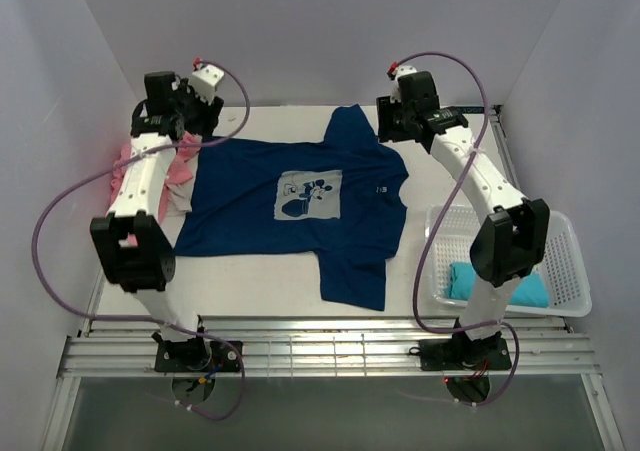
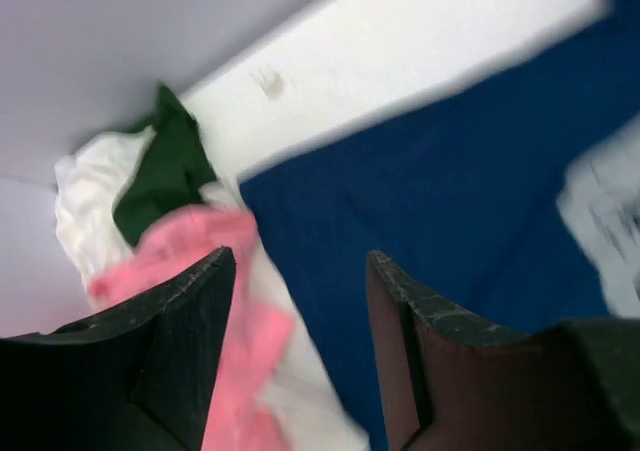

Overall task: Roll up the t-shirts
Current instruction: Fold the T-shirt at the center of the board.

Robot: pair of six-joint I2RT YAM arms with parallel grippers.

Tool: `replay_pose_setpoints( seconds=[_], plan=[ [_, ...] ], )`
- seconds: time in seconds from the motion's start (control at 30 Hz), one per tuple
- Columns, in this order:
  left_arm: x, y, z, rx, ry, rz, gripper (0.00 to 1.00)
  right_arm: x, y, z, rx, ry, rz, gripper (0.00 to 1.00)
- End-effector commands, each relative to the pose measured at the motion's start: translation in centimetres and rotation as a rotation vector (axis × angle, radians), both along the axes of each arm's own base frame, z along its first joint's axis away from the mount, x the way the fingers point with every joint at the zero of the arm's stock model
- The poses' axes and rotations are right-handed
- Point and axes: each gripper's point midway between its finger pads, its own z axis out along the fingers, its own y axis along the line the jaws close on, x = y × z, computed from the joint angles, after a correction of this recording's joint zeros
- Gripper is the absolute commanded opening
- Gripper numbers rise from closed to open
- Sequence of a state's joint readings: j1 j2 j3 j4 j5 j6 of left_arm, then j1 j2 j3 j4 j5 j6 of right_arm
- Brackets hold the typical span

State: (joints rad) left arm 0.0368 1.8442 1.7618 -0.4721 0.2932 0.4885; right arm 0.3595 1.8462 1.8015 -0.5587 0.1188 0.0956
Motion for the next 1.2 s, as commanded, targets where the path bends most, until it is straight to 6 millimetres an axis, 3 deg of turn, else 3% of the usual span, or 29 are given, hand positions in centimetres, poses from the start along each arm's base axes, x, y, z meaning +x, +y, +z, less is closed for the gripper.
replay_pose_setpoints(
  seconds=[0.0,0.03,0.07,0.1,0.13,0.17,0.2,0.27,0.3,0.4,0.43,0.53,0.63,0.73,0.87,1.17],
  plan=[
    [-10.9,0.1,-3.7,0.223,0.115,-0.237,0.65,-7.3,2.0,-2.6,-0.089,0.128,0.112,0.58],
    [-15.3,0.1,-5.8,0.269,0.148,-0.281,0.65,-9.5,2.9,-1.7,-0.082,0.120,0.138,0.59],
    [-18.0,0.4,-7.4,0.346,0.191,-0.362,0.65,-11.8,2.5,-3.9,-0.113,0.194,0.141,0.60],
    [-20.1,0.5,-8.6,0.371,0.227,-0.392,0.66,-13.2,2.5,-4.3,-0.115,0.217,0.145,0.63],
    [-22.8,0.7,-11.4,0.380,0.303,-0.411,0.69,-15.1,2.8,-3.9,-0.097,0.222,0.166,0.65],
    [-24.2,1.0,-11.7,0.398,0.315,-0.404,0.70,-16.6,2.9,-4.6,-0.079,0.258,0.156,0.67],
    [-25.0,1.4,-12.8,0.410,0.344,-0.399,0.70,-18.6,2.2,-6.9,-0.102,0.323,0.157,0.70],
    [-26.3,2.6,-15.4,0.457,0.402,-0.369,0.73,-21.6,2.8,-7.7,-0.091,0.351,0.196,0.71],
    [-26.3,2.9,-15.9,0.465,0.403,-0.345,0.73,-23.4,2.4,-9.6,-0.105,0.408,0.211,0.71],
    [-26.1,3.8,-17.3,0.503,0.405,-0.313,0.75,-26.5,2.6,-11.7,-0.081,0.484,0.234,0.71],
    [-26.1,3.9,-17.6,0.507,0.408,-0.310,0.76,-28.1,2.3,-13.5,-0.069,0.529,0.247,0.70],
    [-26.6,4.4,-18.7,0.512,0.436,-0.304,0.76,-30.4,1.5,-15.5,-0.035,0.596,0.231,0.69],
    [-26.9,4.9,-19.9,0.493,0.460,-0.302,0.76,-31.5,0.6,-16.7,-0.043,0.610,0.223,0.69],
    [-26.7,6.0,-21.4,0.494,0.514,-0.283,0.72,-32.1,1.4,-17.1,-0.006,0.623,0.290,0.69],
    [-26.2,7.6,-21.8,0.497,0.561,-0.259,0.67,-34.0,0.5,-19.6,-0.022,0.688,0.297,0.68],
    [-28.2,7.6,-22.6,0.483,0.584,-0.311,0.66,-33.5,0.9,-22.3,-0.044,0.718,0.297,0.66]
  ],
)
